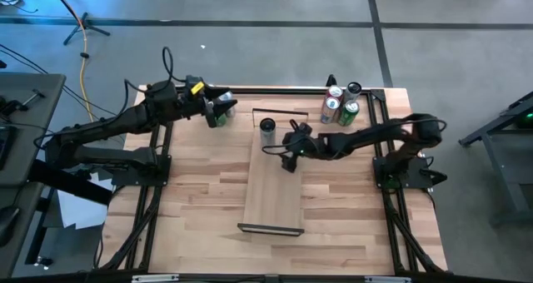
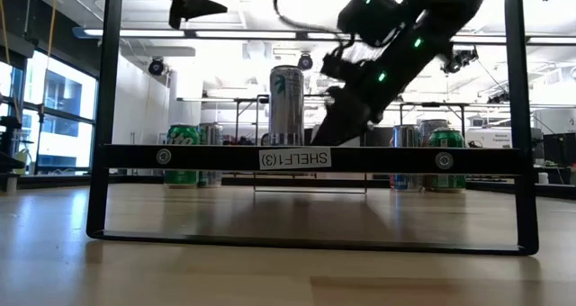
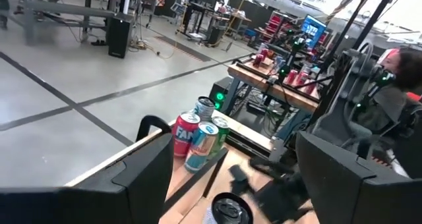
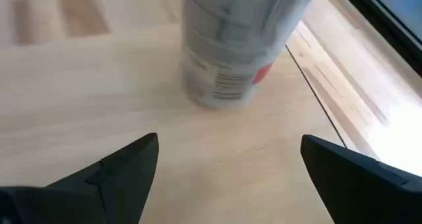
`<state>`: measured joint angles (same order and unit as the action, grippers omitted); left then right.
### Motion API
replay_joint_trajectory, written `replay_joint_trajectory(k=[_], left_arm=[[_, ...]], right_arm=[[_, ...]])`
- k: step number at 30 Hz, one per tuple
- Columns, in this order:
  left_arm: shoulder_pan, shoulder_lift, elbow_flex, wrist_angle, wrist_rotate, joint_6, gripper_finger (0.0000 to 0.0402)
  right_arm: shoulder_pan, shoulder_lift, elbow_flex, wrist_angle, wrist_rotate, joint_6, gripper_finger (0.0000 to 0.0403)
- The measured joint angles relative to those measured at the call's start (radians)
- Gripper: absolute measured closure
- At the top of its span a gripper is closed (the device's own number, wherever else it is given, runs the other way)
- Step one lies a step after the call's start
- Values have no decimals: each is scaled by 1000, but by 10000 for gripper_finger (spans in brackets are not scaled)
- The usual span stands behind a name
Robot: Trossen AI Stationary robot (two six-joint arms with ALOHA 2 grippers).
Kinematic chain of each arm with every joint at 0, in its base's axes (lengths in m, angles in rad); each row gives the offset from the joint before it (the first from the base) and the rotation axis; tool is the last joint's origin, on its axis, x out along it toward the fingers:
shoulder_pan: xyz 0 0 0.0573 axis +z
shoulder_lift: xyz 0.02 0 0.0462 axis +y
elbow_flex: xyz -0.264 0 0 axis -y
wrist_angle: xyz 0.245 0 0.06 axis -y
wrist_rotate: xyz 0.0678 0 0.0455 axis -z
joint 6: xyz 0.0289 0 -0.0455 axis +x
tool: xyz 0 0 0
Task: Place canned beverage on shelf
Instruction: Put the left white-pink soda can on the shelf
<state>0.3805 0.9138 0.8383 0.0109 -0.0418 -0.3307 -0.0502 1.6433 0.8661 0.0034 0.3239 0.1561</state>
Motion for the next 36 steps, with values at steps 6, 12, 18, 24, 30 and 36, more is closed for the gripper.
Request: replay_joint_trajectory(k=[6, 12, 18, 24, 30, 36], left_arm=[[1, 0, 0, -17, 3, 54, 126], [1, -6, 0, -111, 7, 55, 126], [-8, -24, 0, -119, 9, 55, 126], [-82, -66, -113, -4, 7, 4, 156], [-212, -104, -389, 420, -41, -107, 268], [-281, -145, -527, 636, -65, -108, 390]], right_arm=[[0, -186, 0, -232, -93, 0, 45], [21, -438, -169, -195, -86, 98, 45], [81, -735, -463, 144, -90, 450, 45], [99, -885, -587, 566, -70, 517, 45], [99, -864, -528, 687, -44, 530, 45], [99, -740, -412, 728, -20, 657, 45]])
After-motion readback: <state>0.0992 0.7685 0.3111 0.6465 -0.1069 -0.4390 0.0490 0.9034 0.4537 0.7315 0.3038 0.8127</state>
